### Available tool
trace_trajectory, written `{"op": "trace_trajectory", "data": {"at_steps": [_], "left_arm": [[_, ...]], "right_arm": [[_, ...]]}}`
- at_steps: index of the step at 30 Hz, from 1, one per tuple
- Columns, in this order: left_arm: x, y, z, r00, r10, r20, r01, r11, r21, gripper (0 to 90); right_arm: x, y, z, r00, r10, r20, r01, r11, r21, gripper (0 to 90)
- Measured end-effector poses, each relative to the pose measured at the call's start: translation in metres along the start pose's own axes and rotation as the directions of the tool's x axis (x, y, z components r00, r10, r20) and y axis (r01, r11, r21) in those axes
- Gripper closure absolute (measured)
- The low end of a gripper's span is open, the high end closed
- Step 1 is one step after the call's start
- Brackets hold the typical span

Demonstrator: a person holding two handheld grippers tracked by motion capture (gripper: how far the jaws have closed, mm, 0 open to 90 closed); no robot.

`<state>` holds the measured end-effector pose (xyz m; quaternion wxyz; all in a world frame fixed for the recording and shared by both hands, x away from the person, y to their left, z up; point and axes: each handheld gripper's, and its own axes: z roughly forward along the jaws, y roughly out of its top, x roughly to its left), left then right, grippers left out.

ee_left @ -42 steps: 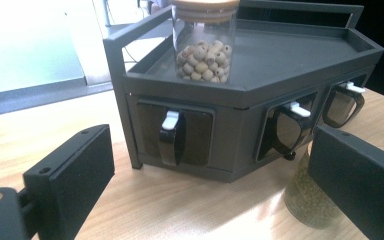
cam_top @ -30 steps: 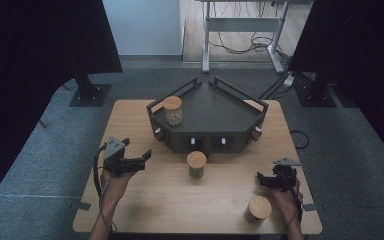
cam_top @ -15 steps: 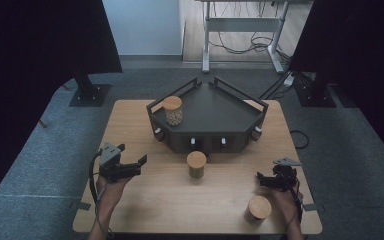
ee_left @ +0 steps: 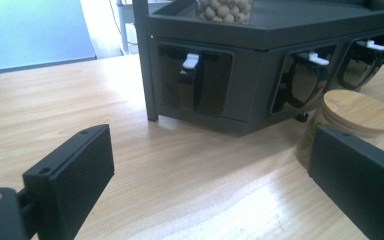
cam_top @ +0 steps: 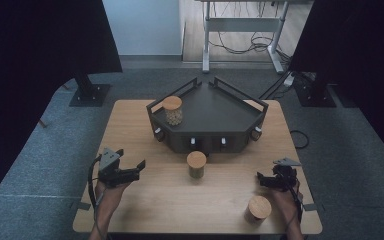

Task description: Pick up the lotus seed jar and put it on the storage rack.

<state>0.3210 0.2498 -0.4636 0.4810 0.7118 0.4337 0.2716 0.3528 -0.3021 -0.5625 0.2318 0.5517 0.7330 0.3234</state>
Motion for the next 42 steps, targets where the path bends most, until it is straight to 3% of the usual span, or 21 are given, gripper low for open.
{"op": "trace_trajectory", "data": {"at_steps": [42], "left_arm": [[0.003, -0.041, -0.006, 0.9997, -0.018, -0.016, 0.019, 0.9971, 0.074, 4.5]], "right_arm": [[0.000, 0.000, 0.000, 1.0000, 0.000, 0.000, 0.000, 1.000, 0.000, 6.0]]}}
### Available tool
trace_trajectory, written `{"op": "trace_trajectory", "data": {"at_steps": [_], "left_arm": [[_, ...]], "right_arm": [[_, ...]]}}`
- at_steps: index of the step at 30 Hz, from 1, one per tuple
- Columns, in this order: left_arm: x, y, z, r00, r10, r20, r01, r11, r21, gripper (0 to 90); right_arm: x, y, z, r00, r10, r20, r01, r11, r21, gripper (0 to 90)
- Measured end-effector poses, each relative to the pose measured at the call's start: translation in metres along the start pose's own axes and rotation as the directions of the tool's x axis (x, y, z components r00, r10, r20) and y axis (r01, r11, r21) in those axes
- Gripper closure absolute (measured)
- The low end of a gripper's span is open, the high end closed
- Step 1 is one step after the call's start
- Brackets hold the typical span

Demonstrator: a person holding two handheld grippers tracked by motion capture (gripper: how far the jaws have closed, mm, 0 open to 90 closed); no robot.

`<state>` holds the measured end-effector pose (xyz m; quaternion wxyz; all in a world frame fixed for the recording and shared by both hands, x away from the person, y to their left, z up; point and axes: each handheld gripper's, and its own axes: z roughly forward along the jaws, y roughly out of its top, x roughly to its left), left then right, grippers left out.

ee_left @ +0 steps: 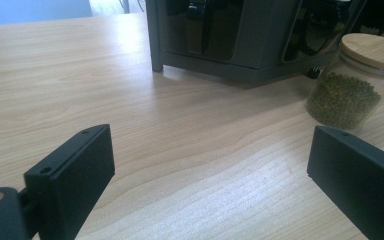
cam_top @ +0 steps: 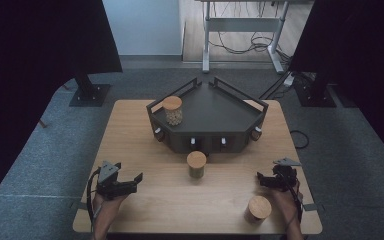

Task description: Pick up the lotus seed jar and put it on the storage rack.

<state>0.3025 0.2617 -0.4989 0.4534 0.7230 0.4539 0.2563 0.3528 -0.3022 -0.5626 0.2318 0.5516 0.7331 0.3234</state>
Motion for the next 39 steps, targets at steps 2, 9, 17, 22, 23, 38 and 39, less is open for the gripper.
{"op": "trace_trajectory", "data": {"at_steps": [2, 9, 17, 22, 23, 38, 39], "left_arm": [[0.000, -0.001, 0.000, 1.0000, -0.001, -0.002, 0.001, 1.0000, 0.002, 4.5], [0.000, -0.007, 0.000, 1.0000, -0.008, -0.005, 0.008, 0.9999, 0.008, 4.7], [0.000, -0.014, 0.000, 0.9999, -0.010, -0.005, 0.010, 0.9997, 0.023, 4.7], [0.000, -0.018, 0.000, 0.9998, -0.017, -0.006, 0.017, 0.9995, 0.028, 4.8], [0.000, -0.019, 0.000, 0.9998, -0.018, -0.006, 0.019, 0.9994, 0.029, 4.9], [0.000, -0.029, 0.001, 0.9997, -0.023, -0.009, 0.023, 0.9985, 0.049, 5.0], [-0.001, -0.030, 0.002, 0.9997, -0.023, -0.009, 0.023, 0.9985, 0.050, 5.0]], "right_arm": [[0.000, 0.000, 0.000, 1.0000, 0.000, 0.000, 0.000, 1.000, 0.000, 6.0], [0.000, 0.000, 0.000, 1.0000, 0.000, 0.000, 0.000, 1.000, 0.000, 6.0], [0.000, 0.000, 0.000, 1.0000, 0.003, 0.003, -0.003, 1.000, 0.000, 6.0], [0.000, 0.000, 0.000, 1.0000, 0.006, 0.007, -0.006, 1.000, 0.001, 6.0], [0.000, 0.000, 0.000, 1.0000, 0.007, 0.007, -0.007, 1.000, 0.001, 6.0], [0.000, 0.000, 0.000, 0.9999, 0.007, 0.008, -0.007, 1.000, 0.001, 6.0], [0.000, 0.000, 0.000, 0.9999, 0.007, 0.008, -0.007, 1.000, 0.001, 6.0]]}}
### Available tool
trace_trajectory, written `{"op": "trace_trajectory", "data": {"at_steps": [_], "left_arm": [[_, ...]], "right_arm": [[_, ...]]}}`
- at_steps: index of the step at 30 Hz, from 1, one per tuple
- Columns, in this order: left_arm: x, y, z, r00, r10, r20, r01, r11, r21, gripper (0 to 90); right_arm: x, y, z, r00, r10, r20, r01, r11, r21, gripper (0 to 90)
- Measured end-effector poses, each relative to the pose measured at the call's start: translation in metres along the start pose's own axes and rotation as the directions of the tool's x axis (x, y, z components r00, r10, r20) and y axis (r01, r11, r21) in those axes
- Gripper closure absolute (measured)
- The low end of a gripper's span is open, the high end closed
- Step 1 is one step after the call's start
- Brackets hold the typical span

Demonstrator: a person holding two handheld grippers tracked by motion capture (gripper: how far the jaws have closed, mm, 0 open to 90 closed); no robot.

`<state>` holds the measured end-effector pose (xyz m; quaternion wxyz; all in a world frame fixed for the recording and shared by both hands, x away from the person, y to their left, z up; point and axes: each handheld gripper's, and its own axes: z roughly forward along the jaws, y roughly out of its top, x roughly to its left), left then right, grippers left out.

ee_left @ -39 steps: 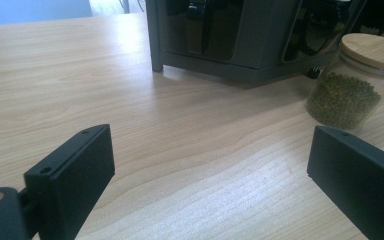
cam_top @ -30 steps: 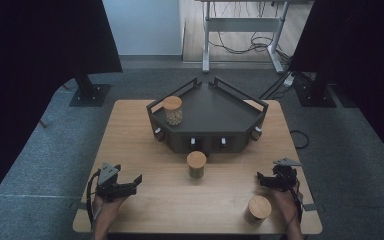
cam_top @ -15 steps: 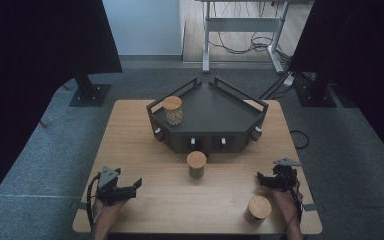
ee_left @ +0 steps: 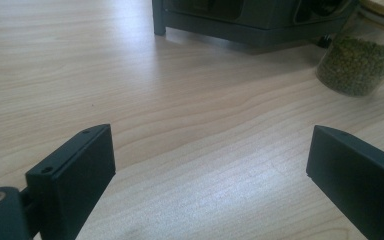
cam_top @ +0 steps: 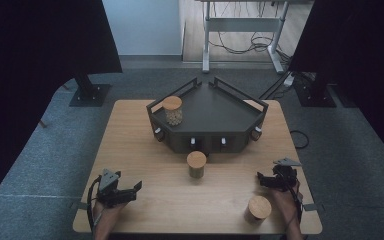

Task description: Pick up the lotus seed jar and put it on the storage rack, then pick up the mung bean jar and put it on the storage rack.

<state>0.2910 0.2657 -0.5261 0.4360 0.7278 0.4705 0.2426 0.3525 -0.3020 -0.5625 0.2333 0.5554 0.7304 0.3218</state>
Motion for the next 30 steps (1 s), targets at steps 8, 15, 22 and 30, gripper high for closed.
{"op": "trace_trajectory", "data": {"at_steps": [8, 15, 22, 30], "left_arm": [[0.000, -0.007, 0.002, 0.9999, -0.009, -0.006, 0.009, 0.9999, 0.010, 4.9], [0.004, -0.011, 0.005, 0.9995, -0.018, -0.025, 0.019, 0.9991, 0.038, 4.9], [0.006, -0.014, 0.008, 0.9991, -0.032, -0.029, 0.034, 0.9975, 0.061, 5.0], [0.006, -0.017, 0.011, 0.9992, -0.024, -0.032, 0.027, 0.9944, 0.102, 5.3]], "right_arm": [[0.000, 0.000, 0.000, 1.0000, 0.001, -0.001, -0.001, 1.000, 0.000, 6.0], [-0.003, -0.002, -0.003, 0.9994, 0.010, -0.034, -0.011, 1.000, -0.016, 6.8], [-0.001, 0.000, -0.007, 0.9991, 0.000, -0.042, -0.001, 1.000, -0.030, 7.7], [0.002, 0.004, -0.013, 0.9988, -0.012, -0.048, 0.010, 0.999, -0.046, 7.6]]}}
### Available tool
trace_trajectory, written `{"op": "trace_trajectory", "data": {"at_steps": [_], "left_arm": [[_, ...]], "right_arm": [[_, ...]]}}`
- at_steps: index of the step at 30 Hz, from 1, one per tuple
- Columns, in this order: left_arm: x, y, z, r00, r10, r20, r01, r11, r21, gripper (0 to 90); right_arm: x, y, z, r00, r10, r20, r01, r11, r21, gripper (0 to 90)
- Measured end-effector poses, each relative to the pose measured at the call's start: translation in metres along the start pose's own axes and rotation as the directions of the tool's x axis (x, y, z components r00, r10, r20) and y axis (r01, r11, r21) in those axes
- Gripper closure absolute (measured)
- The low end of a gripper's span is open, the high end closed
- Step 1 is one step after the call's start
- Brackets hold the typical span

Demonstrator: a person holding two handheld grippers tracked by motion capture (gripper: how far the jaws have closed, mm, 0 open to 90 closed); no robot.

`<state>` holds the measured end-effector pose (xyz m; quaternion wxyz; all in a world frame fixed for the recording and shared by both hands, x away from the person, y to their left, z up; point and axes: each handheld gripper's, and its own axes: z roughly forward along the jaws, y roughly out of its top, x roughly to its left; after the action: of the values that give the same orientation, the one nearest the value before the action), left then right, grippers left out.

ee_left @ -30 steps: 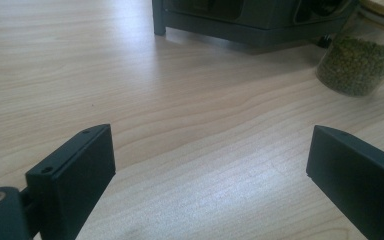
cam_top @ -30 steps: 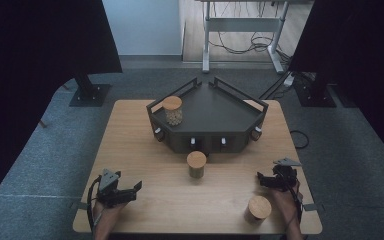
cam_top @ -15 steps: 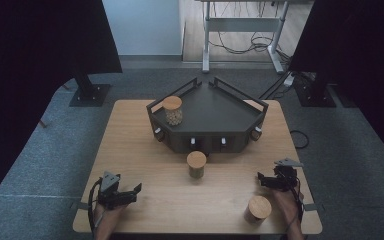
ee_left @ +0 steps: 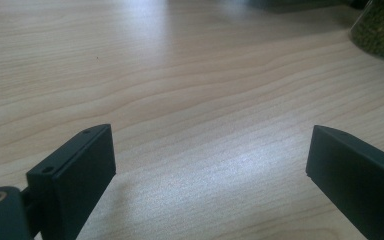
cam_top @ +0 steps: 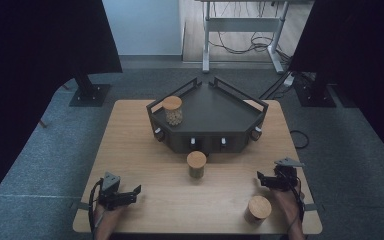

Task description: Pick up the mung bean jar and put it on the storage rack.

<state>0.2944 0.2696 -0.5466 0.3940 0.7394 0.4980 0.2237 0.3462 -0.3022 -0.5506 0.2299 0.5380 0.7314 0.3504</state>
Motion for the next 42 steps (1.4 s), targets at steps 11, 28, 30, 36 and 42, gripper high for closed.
{"op": "trace_trajectory", "data": {"at_steps": [11, 28, 30, 36, 42], "left_arm": [[0.000, -0.002, 0.006, 1.0000, 0.005, 0.000, -0.005, 0.9990, 0.045, 5.9], [-0.003, 0.000, 0.010, 0.9992, 0.029, -0.028, -0.026, 0.9952, 0.094, 6.4], [-0.004, 0.000, 0.011, 0.9990, 0.031, -0.033, -0.027, 0.9941, 0.105, 6.4], [-0.005, 0.000, 0.013, 0.9983, 0.041, -0.043, -0.035, 0.9918, 0.123, 6.3], [-0.006, 0.000, 0.014, 0.9974, 0.050, -0.052, -0.043, 0.9908, 0.128, 6.1]], "right_arm": [[0.000, 0.005, -0.012, 0.9997, 0.020, -0.014, -0.021, 0.999, -0.037, 7.5], [0.004, 0.011, -0.022, 0.9998, 0.017, -0.011, -0.018, 0.998, -0.061, 7.5], [0.005, 0.011, -0.023, 0.9998, 0.014, -0.011, -0.015, 0.998, -0.063, 7.5], [0.006, 0.014, -0.026, 0.9999, 0.014, -0.010, -0.015, 0.998, -0.065, 7.4], [0.007, 0.018, -0.031, 0.9999, 0.013, -0.011, -0.014, 0.997, -0.080, 7.4]]}}
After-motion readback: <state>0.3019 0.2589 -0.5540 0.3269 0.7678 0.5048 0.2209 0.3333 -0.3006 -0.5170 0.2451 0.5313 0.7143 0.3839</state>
